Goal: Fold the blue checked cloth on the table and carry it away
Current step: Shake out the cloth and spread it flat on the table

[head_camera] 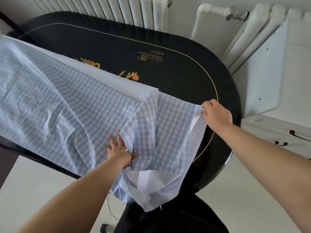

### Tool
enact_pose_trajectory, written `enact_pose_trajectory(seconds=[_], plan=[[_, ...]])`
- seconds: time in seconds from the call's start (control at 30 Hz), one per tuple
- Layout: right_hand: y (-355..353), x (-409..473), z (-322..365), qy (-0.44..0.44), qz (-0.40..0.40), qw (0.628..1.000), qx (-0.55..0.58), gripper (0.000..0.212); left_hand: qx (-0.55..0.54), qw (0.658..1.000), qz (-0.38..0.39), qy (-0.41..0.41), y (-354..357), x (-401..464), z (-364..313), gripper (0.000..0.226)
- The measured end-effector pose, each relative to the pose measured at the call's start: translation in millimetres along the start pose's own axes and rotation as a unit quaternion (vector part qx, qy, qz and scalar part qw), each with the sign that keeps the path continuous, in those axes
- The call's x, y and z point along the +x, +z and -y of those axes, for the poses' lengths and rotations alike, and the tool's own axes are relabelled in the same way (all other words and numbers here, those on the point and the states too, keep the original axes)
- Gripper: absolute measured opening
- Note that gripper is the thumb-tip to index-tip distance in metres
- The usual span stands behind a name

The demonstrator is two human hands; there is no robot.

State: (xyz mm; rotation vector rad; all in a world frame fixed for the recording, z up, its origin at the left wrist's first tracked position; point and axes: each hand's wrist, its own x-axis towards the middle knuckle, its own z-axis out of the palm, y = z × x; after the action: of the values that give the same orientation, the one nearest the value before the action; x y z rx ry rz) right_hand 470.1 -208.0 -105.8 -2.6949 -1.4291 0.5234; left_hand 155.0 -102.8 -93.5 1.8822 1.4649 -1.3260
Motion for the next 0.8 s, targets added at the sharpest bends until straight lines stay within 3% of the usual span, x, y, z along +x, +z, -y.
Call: enact_pose_trajectory(seconds=[0.07,0.13,0.23,0.37,0.47,0.57,0.63,0.7,0.8], plan=[[-2.0,2.3,-3.6,-0.06,0.039,0.992,-0.107,0.022,-0.002,1.0,-0.002,0.006,0.2,0.5,-1.4,0.093],[-7.7,2.5,-13.1,-0.042,0.068,0.989,-0.125,0.014,-0.003,1.0,0.0,0.002,2.3,5.8,0.6,0.094],[-11.8,3.5,-26.3,0.123,0.015,0.992,0.023,0.037,0.018,1.0,0.004,-0.002,5.3,12.8,2.0,0.091],[9.1,-2.4,-23.5,0.059,0.09,0.994,-0.008,0.041,0.006,1.0,0.0,0.003,2.3,6.6,-0.8,0.091],[4.3,-2.5,-23.8,0.149,0.019,0.988,0.029,0.031,0.004,1.0,-0.001,-0.003,1.1,2.6,-2.3,0.092],[2.9,-5.2,-13.1,0.167,-0.016,0.983,0.073,0.015,0.006,1.0,-0.007,-0.002,1.7,2.8,-3.8,0.093],[8.0,-13.4,1.6,0.208,-0.001,0.958,0.197,0.032,0.0,1.0,-0.011,-0.004,0.3,0.3,-4.5,0.094],[20.0,-31.6,13.9,0.275,0.018,0.905,0.324,0.053,0.009,1.0,-0.019,-0.002,-0.2,-3.3,-4.6,0.093],[44.9,-78.1,31.6,0.331,0.027,0.857,0.395,0.055,0.01,1.0,-0.024,0.01,3.1,0.2,-1.9,0.094]])
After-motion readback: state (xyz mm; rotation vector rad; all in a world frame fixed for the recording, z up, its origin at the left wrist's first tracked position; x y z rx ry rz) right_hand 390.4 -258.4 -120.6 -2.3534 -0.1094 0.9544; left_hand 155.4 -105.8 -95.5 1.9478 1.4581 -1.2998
